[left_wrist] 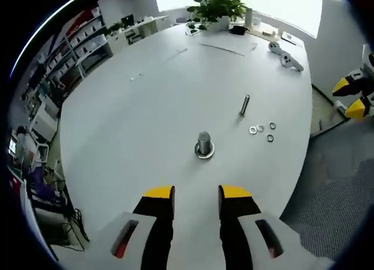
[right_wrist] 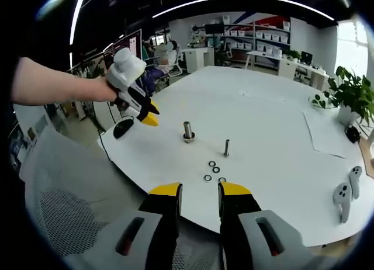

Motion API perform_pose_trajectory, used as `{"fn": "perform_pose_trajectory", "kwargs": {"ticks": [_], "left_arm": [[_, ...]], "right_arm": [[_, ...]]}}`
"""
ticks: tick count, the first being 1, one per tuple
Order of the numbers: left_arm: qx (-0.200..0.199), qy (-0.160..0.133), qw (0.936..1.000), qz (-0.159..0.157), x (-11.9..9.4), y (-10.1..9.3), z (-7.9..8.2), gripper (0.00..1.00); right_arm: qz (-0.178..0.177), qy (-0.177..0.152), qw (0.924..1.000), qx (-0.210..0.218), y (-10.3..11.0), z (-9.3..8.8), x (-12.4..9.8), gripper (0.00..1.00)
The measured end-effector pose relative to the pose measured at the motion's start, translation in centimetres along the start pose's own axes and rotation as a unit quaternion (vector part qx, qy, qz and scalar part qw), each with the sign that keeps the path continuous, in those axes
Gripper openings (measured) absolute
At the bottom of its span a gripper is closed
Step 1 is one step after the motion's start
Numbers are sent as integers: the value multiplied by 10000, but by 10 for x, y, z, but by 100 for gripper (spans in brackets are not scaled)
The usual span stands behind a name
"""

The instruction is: Place the washer onto the threaded stud by aligning its center hole with the stud, sliding it down to the base, and recovering from edge contact or off-axis alignment until the washer reaches the visible bottom stop.

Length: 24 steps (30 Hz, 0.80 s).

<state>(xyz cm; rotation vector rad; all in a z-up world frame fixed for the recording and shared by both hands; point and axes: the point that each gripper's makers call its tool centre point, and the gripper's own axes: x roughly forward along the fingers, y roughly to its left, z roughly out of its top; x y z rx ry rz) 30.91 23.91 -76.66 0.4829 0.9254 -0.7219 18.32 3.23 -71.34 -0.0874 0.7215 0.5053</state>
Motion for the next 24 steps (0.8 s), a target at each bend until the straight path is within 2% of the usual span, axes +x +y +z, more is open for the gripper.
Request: {"fn": "perform_pose_trajectory", "kwargs": {"ticks": [7, 13, 17, 19, 24], "left_arm": [[-257, -414, 9988, -32, -26, -16, 4, 29], [-351, -589, 9976, -43, -42, -27, -5, 31], [-707, -638, 9954, -121, -50, -34, -18, 32], [-728, -633, 9953, -127, -53, -36, -24, 33], [-991, -856, 9913, -103, -64, -38, -28, 33]], "right_arm": [[46, 64, 10000, -22, 2, -1, 2, 27], [83, 94, 9999, -23, 4, -2, 2, 27], [54, 99, 9999, 14, 2, -3, 2, 27], [31, 105, 9999, 24, 1, -3, 1, 27], [7, 163, 9999, 33, 1, -6, 2, 27]]}}
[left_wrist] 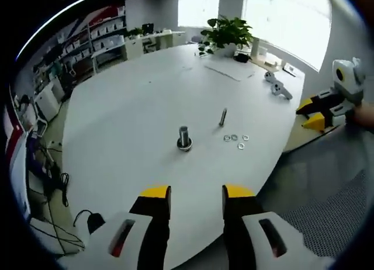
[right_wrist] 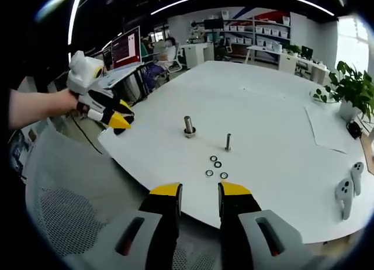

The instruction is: Place the washer onto the threaded stud by aligning its center hole with the stud, sliding it down to the base, and recovering from edge contact or off-axis alignment until the washer reaches the visible bottom stop.

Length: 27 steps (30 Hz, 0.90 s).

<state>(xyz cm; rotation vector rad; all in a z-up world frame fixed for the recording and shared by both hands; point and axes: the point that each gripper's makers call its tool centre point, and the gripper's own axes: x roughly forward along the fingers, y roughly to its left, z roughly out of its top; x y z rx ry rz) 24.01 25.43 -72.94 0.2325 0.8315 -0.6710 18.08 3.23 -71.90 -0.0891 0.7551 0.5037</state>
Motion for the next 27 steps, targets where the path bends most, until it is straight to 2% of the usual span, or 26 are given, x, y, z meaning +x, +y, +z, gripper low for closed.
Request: {"fn": "perform_pose_trajectory", "kwargs": {"ticks": [6, 13, 18, 20, 21, 24, 26, 27], "left_arm": [[-195, -191, 9996, -47, -14, -9, -7, 35], [-263, -221, 9994, -97, -28, -17, -20, 35], [-318, -288, 9991, -74, -34, -14, -27, 36], [-430, -345, 9984, -142, -39, -17, -22, 36], [-373, -497, 9980, -108, -42, -17, -16, 36], [-281, -492, 9984, -51, -41, -16, -18, 36], [-376, -451, 9983, -63, -40, -14, -21, 36], [-450, -542, 9975, -61, -42, -13, -17, 36]], "right_arm": [[-54, 47, 10000, 35, -2, -3, 0, 27], [-114, 180, 9998, 19, -3, -8, 0, 28], [-258, 65, 9996, -28, -7, -3, -2, 28], [-290, 115, 9995, -45, -8, -4, -1, 28], [-315, 131, 9994, -96, -9, -5, -1, 28], [-350, 145, 9993, -65, -10, -5, -1, 29], [-374, 164, 9991, -87, -10, -5, -1, 29], [-391, 209, 9990, -115, -11, -7, 0, 29]]}}
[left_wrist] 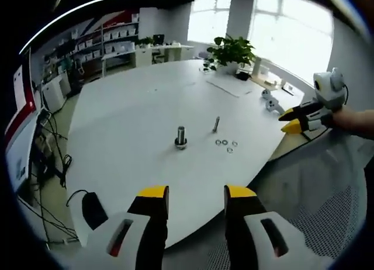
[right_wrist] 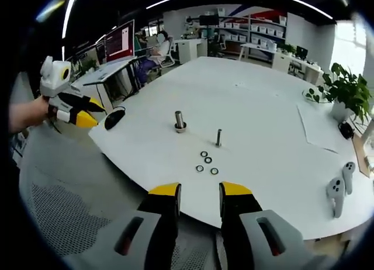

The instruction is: Place the washer onto the threaded stud by aligning its center hole with the stud, sliding it down to the base, and recovering from edge contact or off-axis alignment until the washer reaches the visible bottom stop.

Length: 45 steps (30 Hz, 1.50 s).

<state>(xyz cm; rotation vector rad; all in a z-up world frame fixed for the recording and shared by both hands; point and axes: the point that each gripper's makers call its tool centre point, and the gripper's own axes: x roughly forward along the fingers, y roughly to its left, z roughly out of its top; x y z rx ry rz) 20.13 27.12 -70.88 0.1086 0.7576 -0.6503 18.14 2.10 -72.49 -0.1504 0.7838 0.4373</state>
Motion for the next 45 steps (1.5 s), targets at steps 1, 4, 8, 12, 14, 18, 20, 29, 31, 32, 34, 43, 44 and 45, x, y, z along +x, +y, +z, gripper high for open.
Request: {"fn": "perform_pose_trajectory", "kwargs": {"ticks": [1, 4, 8, 12, 14, 18, 20, 29, 31, 32, 34, 43, 44, 45], "left_arm": [[-31, -113, 9999, -4, -1, 0, 4, 36], [-146, -270, 9995, -84, -3, -1, 8, 36], [-332, -584, 9976, -187, -9, -3, 18, 35], [-358, -651, 9969, -267, -11, -5, 19, 36], [-334, -688, 9966, -319, -11, -8, 21, 36], [-177, -674, 9970, -348, -11, -12, 20, 36], [-175, -688, 9968, -355, -11, -12, 20, 36], [-482, -722, 9955, -391, -11, -8, 20, 36], [-486, -695, 9956, -397, -10, -9, 19, 36], [-468, -665, 9959, -398, -10, -10, 18, 36], [-449, -627, 9961, -428, -8, -11, 18, 36], [-345, -628, 9966, -405, -8, -12, 18, 36], [-341, -639, 9966, -403, -8, -12, 18, 36], [-344, -648, 9965, -406, -8, -12, 19, 36]], "right_arm": [[-10, 37, 10000, -18, 0, -1, 1, 29], [-15, 114, 9999, -28, -1, -4, 2, 29], [-79, 55, 9999, 124, -5, -3, 1, 29], [-143, 158, 9997, 130, -7, -6, 2, 30], [-187, 169, 9996, 108, -8, -7, 2, 30], [-267, 157, 9994, 175, -11, -7, 1, 30], [-274, 173, 9993, 190, -11, -8, 2, 31], [-285, 203, 9992, 182, -12, -10, 2, 31], [-277, 260, 9991, 200, -12, -13, 2, 31], [-295, 271, 9991, 171, -12, -13, 2, 31], [-227, 260, 9993, 175, -10, -11, 3, 31], [-187, 199, 9992, 296, -10, -9, 2, 31], [-186, 196, 9992, 292, -10, -9, 2, 31], [-183, 208, 9992, 272, -9, -10, 2, 31]]}}
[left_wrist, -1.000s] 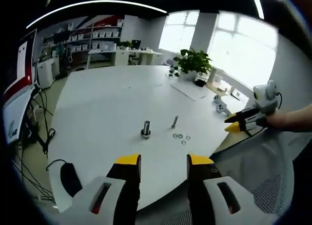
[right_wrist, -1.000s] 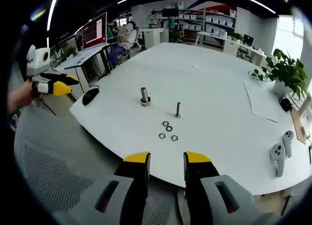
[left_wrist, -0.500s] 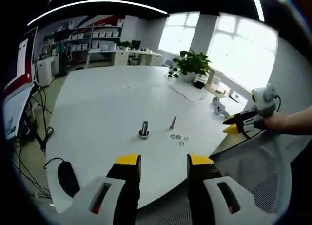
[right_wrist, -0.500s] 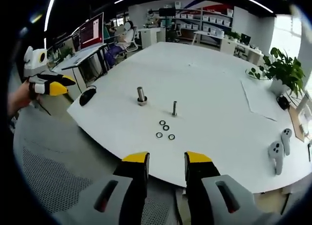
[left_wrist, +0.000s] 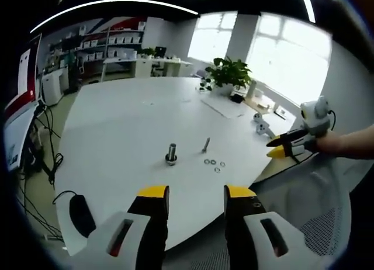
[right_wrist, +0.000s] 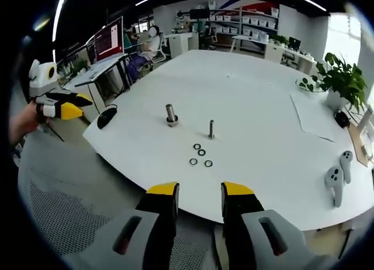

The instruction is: Place the washer onto the threaded stud by aligning its center hole with the stud, sliding it down to the base, and recovering from edge contact or off-axis alignment until the washer reaches the visible bottom stop.

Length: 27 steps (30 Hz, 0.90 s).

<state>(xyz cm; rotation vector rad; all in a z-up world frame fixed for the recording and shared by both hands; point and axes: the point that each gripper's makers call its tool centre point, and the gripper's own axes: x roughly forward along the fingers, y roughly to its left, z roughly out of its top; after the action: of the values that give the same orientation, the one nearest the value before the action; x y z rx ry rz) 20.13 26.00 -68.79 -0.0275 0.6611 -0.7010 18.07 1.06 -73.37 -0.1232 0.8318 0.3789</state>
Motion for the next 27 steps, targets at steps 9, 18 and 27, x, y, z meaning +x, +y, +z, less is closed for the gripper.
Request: {"fn": "perform_pose_trajectory", "kwargs": {"ticks": [9, 18, 27], "left_arm": [[404, -32, 9992, 55, -2, -5, 3, 36], [376, -37, 9991, 170, -5, 0, 4, 34], [550, 71, 9984, 141, -9, -5, 1, 34]], "right_arm": [[-7, -18, 10000, -58, 1, 0, -1, 31], [-51, -43, 10000, -59, 0, 1, -3, 31], [-72, -113, 9999, -45, -3, 4, -3, 31]]}}
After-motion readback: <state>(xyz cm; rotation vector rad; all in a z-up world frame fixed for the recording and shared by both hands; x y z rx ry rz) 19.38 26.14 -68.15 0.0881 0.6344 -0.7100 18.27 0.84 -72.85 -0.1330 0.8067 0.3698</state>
